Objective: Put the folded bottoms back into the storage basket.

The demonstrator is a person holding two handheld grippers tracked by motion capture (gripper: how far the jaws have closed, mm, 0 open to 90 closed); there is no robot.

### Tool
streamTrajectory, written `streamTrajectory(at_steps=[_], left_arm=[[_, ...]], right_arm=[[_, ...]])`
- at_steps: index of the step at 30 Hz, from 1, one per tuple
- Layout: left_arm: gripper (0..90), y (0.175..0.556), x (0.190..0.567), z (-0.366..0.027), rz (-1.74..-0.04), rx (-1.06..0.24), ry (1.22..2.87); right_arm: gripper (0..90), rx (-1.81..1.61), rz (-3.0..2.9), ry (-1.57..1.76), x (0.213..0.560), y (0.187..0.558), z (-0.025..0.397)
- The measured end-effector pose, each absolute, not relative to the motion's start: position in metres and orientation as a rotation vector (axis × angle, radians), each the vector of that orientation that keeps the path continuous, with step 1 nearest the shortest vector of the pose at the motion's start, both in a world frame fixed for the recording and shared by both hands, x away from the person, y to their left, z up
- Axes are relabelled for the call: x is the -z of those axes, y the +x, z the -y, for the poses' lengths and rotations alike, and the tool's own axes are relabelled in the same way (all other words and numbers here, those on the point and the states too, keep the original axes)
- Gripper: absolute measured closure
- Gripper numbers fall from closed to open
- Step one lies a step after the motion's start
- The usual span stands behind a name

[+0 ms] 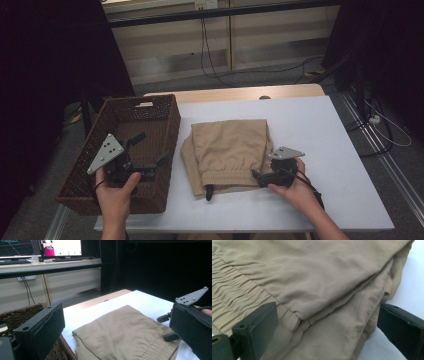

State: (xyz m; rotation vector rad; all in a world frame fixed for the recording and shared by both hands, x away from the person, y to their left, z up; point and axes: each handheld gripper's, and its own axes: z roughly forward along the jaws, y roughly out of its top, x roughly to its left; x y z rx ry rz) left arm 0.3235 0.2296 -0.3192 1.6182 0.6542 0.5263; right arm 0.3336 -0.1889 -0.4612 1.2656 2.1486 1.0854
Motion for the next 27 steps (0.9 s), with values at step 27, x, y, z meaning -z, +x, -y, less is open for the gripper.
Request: streamTrajectory(at_steps=[27], left_arm=[[0.1, 0.327, 0.319, -0.221, -0.649, -0.486, 1.619]], right_arm=[[10.9, -1.129, -2.164, 1.477, 0.464, 0.339, 0.191]])
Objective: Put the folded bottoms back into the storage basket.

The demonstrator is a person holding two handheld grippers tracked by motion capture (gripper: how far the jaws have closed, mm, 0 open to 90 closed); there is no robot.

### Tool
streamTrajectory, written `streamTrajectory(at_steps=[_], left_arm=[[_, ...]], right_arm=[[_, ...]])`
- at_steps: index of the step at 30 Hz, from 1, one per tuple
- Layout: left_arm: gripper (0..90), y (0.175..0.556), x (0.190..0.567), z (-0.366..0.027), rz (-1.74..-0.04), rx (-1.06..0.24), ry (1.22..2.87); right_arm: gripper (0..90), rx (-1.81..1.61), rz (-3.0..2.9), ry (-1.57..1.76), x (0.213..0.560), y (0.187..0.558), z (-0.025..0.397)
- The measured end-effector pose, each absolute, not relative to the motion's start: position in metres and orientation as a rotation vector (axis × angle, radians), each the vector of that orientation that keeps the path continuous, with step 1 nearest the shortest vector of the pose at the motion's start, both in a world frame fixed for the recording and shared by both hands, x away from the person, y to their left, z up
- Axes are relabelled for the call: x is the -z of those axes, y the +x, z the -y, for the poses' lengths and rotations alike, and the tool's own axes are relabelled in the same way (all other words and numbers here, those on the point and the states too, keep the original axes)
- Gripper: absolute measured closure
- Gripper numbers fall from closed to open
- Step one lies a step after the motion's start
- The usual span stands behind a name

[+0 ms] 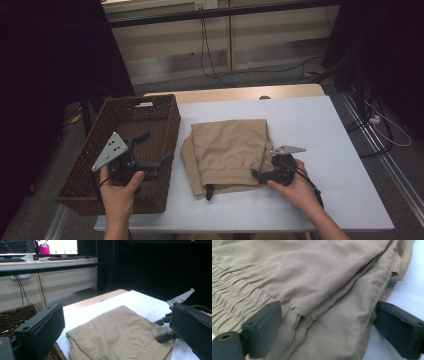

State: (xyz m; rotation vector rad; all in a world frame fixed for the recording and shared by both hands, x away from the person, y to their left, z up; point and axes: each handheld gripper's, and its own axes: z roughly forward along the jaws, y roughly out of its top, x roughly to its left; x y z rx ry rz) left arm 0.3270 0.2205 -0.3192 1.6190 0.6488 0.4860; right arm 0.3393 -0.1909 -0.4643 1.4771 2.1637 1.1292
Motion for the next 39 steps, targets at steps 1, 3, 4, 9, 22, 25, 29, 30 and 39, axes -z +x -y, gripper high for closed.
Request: streamTrajectory(at_steps=[1, 3, 4, 9, 22, 25, 29, 30, 39], left_arm=[[0.1, 0.327, 0.319, -0.220, -0.648, -0.488, 1.621], [0.1, 0.328, 0.319, -0.219, -0.647, -0.491, 1.630], [0.1, 0.329, 0.320, -0.219, -0.647, -0.490, 1.629], [0.1, 0.330, 0.320, -0.218, -0.647, -0.487, 1.632], [0.1, 0.331, 0.317, -0.216, -0.663, -0.477, 1.639], [0.1, 0.331, 0.316, -0.214, -0.663, -0.473, 1.652], [0.1, 0.332, 0.316, -0.211, -0.669, -0.467, 1.668], [0.1, 0.332, 0.315, -0.210, -0.673, -0.463, 1.667], [0.1, 0.335, 0.309, -0.199, -0.666, -0.453, 1.656]], right_arm=[[15.4, -1.142, -2.165, 1.478, 0.464, 0.339, 0.190], [30.8, -1.189, -2.177, 1.473, 0.463, 0.337, 0.190], [38.3, -1.228, -2.183, 1.470, 0.464, 0.337, 0.189], [55.2, -1.298, -2.193, 1.492, 0.465, 0.337, 0.187], [79.7, -1.269, -2.177, 1.408, 0.460, 0.337, 0.182], [80.6, -1.281, -2.159, 1.406, 0.457, 0.336, 0.184], [81.0, -1.290, -2.138, 1.412, 0.452, 0.335, 0.187], [81.0, -1.293, -2.135, 1.410, 0.452, 0.335, 0.188], [81.1, -1.299, -2.117, 1.412, 0.448, 0.330, 0.200]])
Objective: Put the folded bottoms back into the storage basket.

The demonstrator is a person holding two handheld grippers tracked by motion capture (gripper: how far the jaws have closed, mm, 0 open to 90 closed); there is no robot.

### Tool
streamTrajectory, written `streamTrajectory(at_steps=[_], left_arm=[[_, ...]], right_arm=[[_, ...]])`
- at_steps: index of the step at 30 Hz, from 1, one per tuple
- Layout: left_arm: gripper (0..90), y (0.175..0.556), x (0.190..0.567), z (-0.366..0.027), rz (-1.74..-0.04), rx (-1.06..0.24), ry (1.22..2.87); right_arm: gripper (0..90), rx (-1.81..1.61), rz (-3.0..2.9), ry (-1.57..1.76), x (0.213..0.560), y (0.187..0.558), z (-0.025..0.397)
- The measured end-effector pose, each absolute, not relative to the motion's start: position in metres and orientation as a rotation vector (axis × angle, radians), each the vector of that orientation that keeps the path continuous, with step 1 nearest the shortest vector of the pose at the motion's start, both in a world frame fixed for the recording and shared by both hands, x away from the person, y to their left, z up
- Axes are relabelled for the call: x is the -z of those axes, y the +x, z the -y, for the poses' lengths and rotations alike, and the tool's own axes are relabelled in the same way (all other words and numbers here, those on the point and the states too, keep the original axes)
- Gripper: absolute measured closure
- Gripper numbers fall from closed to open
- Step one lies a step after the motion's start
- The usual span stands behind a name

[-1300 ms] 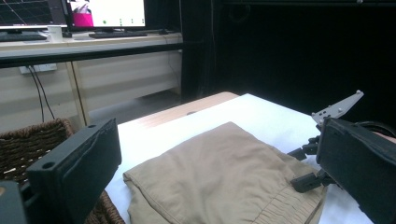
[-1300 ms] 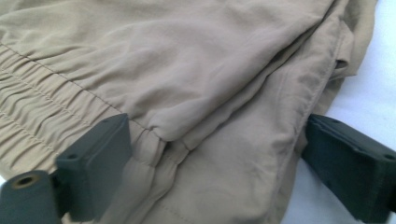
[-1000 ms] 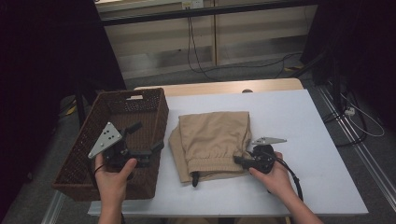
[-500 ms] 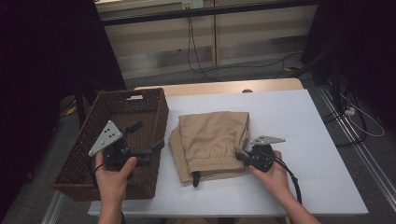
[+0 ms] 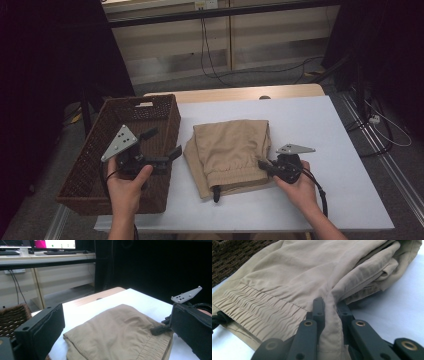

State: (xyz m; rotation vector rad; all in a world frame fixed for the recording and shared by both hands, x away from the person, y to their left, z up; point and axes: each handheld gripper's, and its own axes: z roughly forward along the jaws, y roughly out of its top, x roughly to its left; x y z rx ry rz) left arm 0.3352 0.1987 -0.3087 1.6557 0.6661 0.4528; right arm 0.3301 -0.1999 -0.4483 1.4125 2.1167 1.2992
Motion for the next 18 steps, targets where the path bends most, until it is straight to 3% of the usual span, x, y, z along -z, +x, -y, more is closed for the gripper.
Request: streamTrajectory(at_steps=[18], left_arm=[[0.0, 0.348, 0.313, -0.158, -0.669, -0.432, 1.658]], right_arm=[[81.0, -1.290, -2.122, 1.412, 0.447, 0.322, 0.213]])
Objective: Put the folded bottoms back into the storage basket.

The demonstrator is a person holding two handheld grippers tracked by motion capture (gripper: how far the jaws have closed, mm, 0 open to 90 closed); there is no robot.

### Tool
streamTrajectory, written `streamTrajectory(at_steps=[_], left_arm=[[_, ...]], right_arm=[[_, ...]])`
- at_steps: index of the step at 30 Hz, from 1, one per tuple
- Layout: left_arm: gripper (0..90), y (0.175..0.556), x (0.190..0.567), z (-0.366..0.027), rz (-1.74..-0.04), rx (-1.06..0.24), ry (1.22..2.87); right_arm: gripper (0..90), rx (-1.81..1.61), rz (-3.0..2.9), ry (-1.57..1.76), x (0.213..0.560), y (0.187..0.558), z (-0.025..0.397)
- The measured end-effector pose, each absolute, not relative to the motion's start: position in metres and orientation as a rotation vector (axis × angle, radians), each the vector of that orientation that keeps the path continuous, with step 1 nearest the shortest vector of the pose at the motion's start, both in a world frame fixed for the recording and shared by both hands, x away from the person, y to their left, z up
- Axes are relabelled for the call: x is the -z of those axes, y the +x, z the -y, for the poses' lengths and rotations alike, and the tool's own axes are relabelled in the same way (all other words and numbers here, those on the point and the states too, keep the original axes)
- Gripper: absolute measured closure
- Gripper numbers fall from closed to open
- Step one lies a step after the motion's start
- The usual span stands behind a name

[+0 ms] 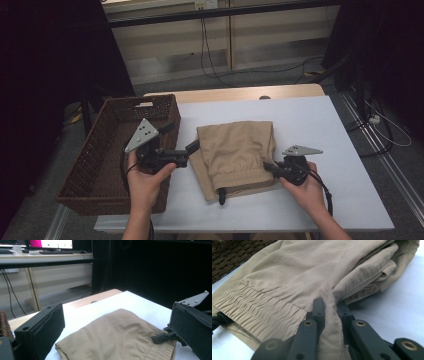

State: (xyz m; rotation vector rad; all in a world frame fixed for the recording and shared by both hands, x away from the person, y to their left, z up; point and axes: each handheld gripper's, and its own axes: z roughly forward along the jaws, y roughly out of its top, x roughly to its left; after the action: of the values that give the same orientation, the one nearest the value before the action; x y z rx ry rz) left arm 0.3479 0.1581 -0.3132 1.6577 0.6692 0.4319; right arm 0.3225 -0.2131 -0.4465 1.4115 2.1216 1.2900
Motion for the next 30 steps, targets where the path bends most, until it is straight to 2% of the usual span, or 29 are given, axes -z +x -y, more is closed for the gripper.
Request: streamTrajectory(at_steps=[16, 30], left_arm=[[0.0, 0.365, 0.329, -0.132, -0.724, -0.407, 1.677], [0.1, 0.386, 0.352, -0.115, -0.803, -0.435, 1.714]], right_arm=[[80.9, -1.277, -2.106, 1.404, 0.446, 0.317, 0.217], [81.0, -1.255, -2.096, 1.381, 0.444, 0.316, 0.220]])
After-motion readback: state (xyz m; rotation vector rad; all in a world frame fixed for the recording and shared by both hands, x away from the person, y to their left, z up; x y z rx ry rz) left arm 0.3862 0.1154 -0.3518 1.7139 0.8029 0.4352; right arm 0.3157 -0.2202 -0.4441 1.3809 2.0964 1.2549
